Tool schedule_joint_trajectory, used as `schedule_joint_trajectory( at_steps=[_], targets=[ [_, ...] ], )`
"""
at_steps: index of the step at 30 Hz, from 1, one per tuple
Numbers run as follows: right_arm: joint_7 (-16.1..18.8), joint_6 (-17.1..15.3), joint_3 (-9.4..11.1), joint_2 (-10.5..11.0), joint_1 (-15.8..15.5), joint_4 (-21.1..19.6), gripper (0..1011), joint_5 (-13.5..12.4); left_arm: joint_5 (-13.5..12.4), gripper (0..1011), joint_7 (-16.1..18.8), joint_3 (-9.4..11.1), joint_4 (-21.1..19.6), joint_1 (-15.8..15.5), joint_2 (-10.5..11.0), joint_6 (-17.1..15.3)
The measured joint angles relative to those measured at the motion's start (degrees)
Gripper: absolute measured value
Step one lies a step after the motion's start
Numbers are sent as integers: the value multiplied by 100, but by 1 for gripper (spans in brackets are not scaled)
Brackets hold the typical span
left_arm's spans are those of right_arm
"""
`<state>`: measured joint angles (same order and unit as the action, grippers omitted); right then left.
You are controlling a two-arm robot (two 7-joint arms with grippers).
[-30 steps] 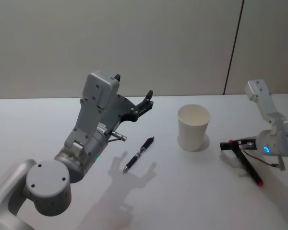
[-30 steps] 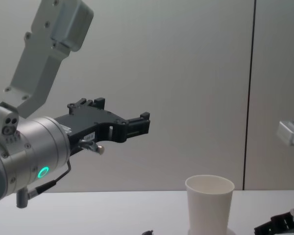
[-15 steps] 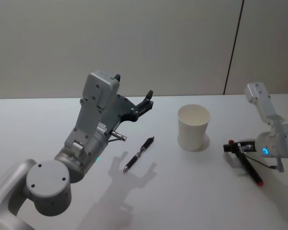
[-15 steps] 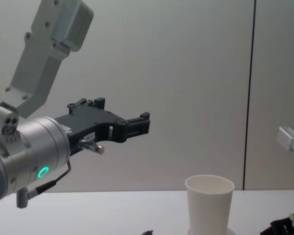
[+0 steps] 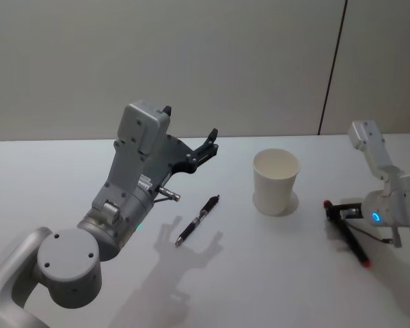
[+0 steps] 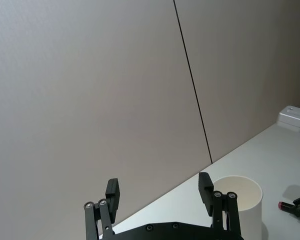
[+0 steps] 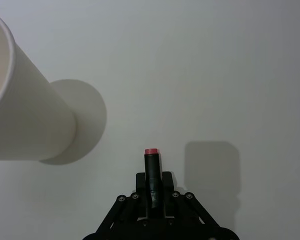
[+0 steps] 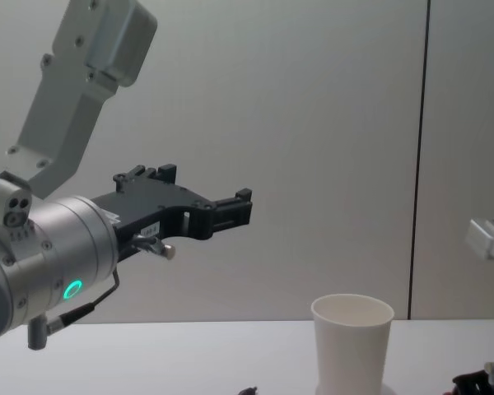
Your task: Place the pen into the pen holder.
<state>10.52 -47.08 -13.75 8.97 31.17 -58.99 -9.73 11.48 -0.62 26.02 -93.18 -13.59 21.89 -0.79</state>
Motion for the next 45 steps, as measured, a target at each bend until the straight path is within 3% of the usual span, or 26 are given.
schedule_joint_trajectory(
  at_steps=[1, 11, 19, 34, 45],
  targets=[
    [-10, -4, 4, -2, 0, 3, 179, -17, 0, 1004, 0, 0, 0, 0, 0, 0],
    [-79, -30, 47, -27, -3, -18, 175, -144, 0, 1004, 0, 0, 0, 0, 0, 0],
    [-70, 146, 77, -10, -56, -195, 175, -161, 0, 1004, 0, 0, 0, 0, 0, 0],
    [170, 950, 148, 80, -181, -648, 175, -146, 0, 1004, 0, 0, 0, 0, 0, 0],
    [418, 1805, 189, 151, -262, -919, 175, -105, 0, 1004, 0, 0, 0, 0, 0, 0]
  ],
)
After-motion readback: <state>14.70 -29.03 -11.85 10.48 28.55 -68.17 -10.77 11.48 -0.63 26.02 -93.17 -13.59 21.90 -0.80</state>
